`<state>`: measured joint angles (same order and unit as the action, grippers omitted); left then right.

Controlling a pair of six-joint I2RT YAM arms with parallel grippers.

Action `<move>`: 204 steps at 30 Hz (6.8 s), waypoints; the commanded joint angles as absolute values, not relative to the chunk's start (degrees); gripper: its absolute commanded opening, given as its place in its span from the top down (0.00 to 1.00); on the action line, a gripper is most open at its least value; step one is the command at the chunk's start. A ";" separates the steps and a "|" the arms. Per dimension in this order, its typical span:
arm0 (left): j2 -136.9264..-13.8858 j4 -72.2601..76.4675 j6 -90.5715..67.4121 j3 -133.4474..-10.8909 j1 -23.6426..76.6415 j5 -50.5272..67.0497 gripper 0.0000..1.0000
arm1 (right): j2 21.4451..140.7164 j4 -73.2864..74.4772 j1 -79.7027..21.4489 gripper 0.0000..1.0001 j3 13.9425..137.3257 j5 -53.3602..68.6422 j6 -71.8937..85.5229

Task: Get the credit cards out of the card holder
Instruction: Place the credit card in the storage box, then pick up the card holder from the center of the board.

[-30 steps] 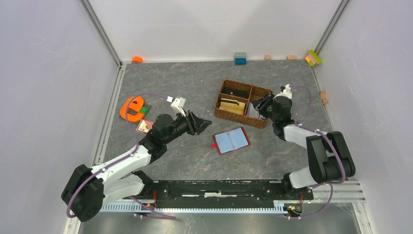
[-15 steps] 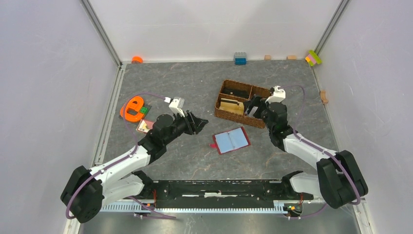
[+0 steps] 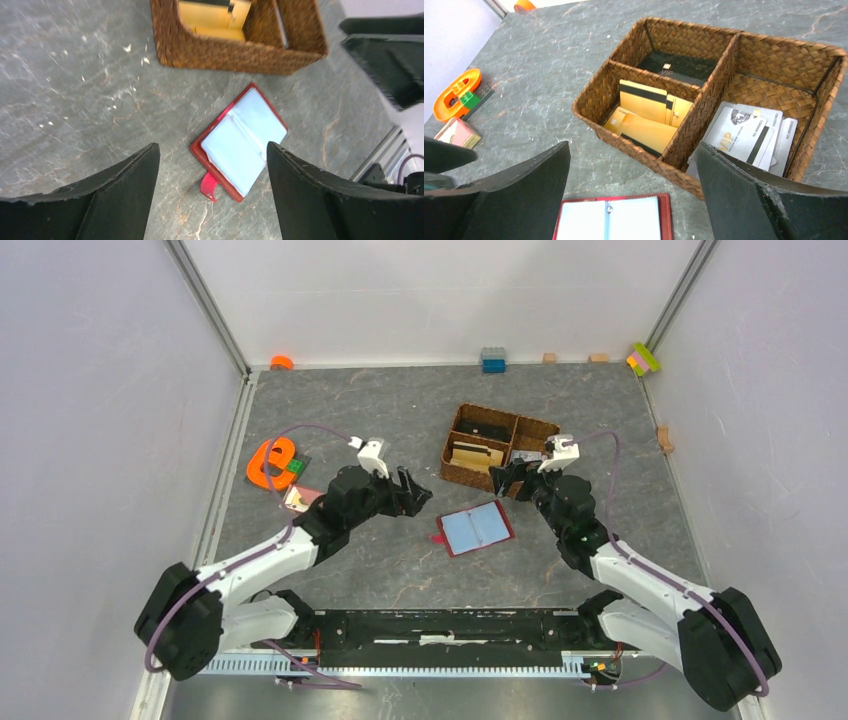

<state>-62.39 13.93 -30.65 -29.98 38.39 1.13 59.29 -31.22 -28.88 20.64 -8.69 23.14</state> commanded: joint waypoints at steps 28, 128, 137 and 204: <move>-81.86 6.31 -35.93 -32.40 38.67 23.68 0.38 | 56.79 -47.01 -42.80 0.02 9.75 -11.93 16.19; -58.16 1.85 -36.21 -23.38 29.88 9.34 0.98 | 121.63 -107.21 -42.54 0.02 42.72 52.14 29.37; -57.57 1.84 -36.25 -23.25 29.93 9.45 0.98 | 116.34 -111.02 -40.47 0.02 37.88 51.80 32.46; -62.75 9.84 -36.49 -22.84 29.89 20.42 0.97 | 71.72 -27.67 -34.72 0.02 19.06 2.00 28.99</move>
<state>-61.23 7.86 -35.83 -21.87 30.06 18.76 71.22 -26.22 -35.38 20.82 2.92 24.99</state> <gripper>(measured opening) 0.034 0.979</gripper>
